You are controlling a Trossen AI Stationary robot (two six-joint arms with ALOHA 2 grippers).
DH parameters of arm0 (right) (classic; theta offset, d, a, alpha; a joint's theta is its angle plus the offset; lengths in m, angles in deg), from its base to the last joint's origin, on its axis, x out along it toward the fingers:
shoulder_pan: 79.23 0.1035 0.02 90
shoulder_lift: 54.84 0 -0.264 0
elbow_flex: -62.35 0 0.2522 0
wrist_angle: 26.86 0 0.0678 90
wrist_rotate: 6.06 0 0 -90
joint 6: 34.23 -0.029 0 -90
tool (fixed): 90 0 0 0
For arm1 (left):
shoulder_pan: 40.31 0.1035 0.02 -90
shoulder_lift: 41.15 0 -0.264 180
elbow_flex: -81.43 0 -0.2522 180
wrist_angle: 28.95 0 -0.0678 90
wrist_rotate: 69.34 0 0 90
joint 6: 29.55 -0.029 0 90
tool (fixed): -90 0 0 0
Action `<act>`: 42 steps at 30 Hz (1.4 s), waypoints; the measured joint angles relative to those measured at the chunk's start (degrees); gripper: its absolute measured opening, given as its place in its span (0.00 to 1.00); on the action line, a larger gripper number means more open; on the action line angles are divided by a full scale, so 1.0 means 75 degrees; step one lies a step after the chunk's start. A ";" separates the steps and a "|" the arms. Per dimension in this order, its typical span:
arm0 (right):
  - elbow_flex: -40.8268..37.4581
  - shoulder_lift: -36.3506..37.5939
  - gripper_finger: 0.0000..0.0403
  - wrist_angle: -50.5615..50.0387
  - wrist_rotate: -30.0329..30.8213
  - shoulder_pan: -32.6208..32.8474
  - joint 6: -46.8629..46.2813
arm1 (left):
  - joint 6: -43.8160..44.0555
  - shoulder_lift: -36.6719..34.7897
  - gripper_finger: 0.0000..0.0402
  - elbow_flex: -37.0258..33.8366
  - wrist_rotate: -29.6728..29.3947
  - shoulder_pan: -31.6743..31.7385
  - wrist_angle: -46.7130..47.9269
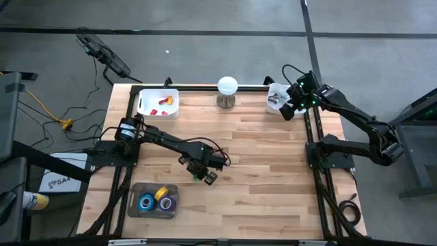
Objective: Pick and place Stapler, Stapler remover, tape
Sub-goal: Put the green stapler into the left white bin
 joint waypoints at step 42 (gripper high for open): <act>0.0000 0.0000 0.74 0.0001 0.0312 -0.0001 -0.0695 | -0.4880 -0.2669 0.14 0.0513 -0.3314 0.7010 0.2939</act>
